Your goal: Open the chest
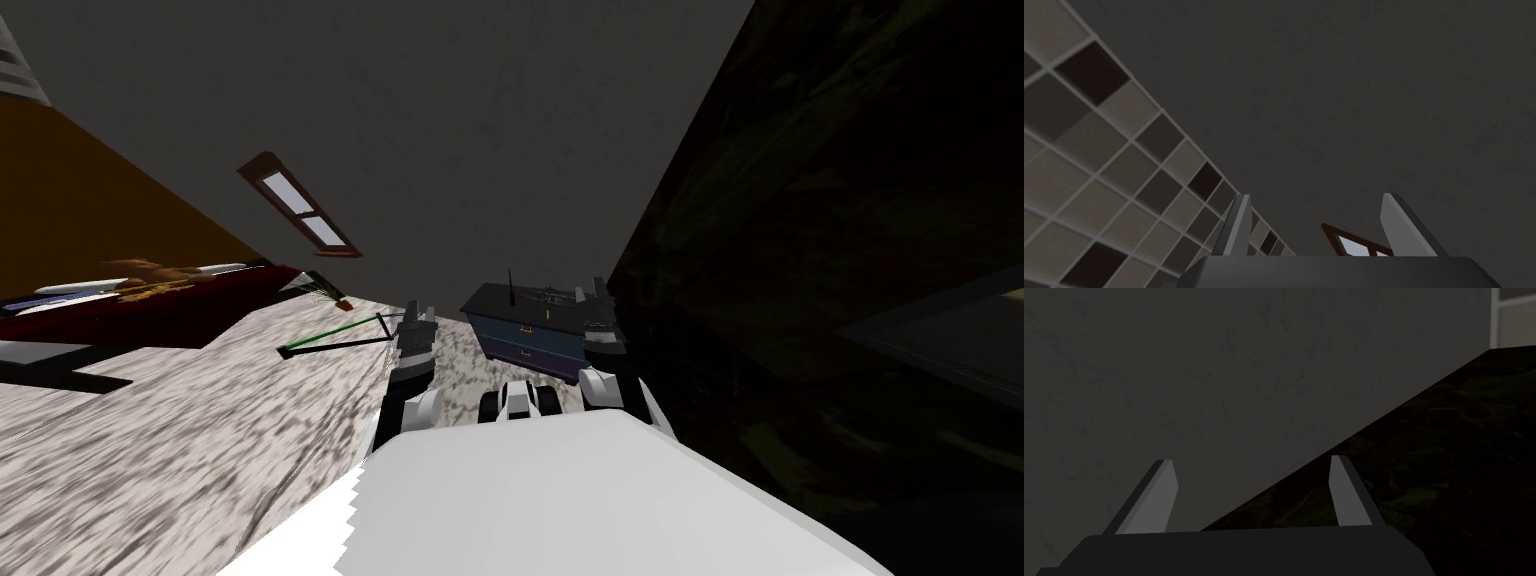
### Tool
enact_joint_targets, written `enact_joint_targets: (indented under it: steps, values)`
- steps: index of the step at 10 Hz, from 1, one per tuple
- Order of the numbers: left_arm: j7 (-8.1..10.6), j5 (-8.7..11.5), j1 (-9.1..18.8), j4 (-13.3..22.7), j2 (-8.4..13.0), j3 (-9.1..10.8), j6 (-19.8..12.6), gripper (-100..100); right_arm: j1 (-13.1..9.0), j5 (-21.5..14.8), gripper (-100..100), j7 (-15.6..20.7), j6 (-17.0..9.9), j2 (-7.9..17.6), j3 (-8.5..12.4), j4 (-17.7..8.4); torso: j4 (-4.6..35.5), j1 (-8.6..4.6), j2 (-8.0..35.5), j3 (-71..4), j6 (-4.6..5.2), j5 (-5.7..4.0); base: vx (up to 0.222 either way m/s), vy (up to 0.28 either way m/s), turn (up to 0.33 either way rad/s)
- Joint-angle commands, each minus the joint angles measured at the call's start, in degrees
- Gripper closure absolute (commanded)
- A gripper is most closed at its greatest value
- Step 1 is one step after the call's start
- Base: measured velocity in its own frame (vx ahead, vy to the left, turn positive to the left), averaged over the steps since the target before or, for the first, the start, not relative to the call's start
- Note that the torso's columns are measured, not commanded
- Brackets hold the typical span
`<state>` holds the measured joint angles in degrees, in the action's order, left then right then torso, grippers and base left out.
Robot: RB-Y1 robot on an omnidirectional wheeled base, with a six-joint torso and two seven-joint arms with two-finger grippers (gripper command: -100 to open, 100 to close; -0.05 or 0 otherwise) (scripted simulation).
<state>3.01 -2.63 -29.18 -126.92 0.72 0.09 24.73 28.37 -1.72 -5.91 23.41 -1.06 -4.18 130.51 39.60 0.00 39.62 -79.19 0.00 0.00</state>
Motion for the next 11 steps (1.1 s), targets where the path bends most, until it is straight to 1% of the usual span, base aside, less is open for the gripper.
enact_joint_targets:
  steps: [1,3,4,6,7,8,9,10,11]
  values:
    - [0.00,0.00,0.00,0.02,0.00,-0.01,-0.01,0,-0.70,-3.01,-100,0.56,-3.44,3.87,-0.58,-2.54,1.90,0.03,1.98,-3.91,-0.03,0.00,-0.034,0.016,0.192]
    - [0.00,0.00,0.00,0.03,0.00,-0.01,-0.01,0,-1.40,-6.24,-100,1.13,-6.81,6.01,-1.16,-5.21,2.63,0.03,2.68,-5.28,0.00,0.01,-0.043,0.022,0.189]
    - [0.00,0.00,0.00,0.03,-0.01,-0.01,-0.01,0,-1.40,-6.24,-100,1.13,-7.21,6.01,-1.16,-5.21,2.67,0.03,2.68,-5.35,0.00,0.01,-0.028,0.018,0.069]
    - [0.00,0.00,0.00,0.03,0.00,-0.01,-0.01,0,-2.27,-10.03,-100,1.84,-11.13,7.80,-1.88,-8.33,2.67,-0.03,2.63,-5.41,-0.02,-0.01,-0.032,0.022,0.204]
    - [0.00,0.00,0.00,0.03,0.00,-0.01,-0.01,0,-2.27,-10.46,-100,1.84,-12.02,7.80,-1.88,-8.65,2.68,0.04,2.65,-5.39,-0.02,0.01,-0.026,0.023,0.103]
    - [0.00,0.00,-0.01,0.03,0.00,0.00,-0.01,0,-2.76,-12.88,-100,2.24,-14.58,8.58,-2.28,-10.62,2.68,0.00,2.66,-5.39,0.04,0.01,-0.024,0.022,0.161]
    - [0.00,0.00,0.00,0.03,0.00,-0.01,-0.01,0,-2.76,-12.89,-100,2.24,-14.78,8.58,-2.28,-10.62,2.69,-0.01,2.69,-5.37,0.00,0.00,-0.024,0.016,0.094]
    - [0.00,0.00,-0.01,0.03,0.00,0.00,-0.01,0,-3.27,-15.36,-100,2.66,-17.08,9.29,-2.69,-12.71,2.69,-0.03,2.67,-5.38,0.01,-0.01,-0.026,0.024,0.174]
    - [0.00,0.00,0.00,0.03,0.00,-0.01,-0.01,0,-3.27,-15.51,-100,2.66,-17.74,9.29,-2.69,-12.74,2.68,0.00,2.66,-5.38,-0.02,0.00,-0.019,0.021,0.111]
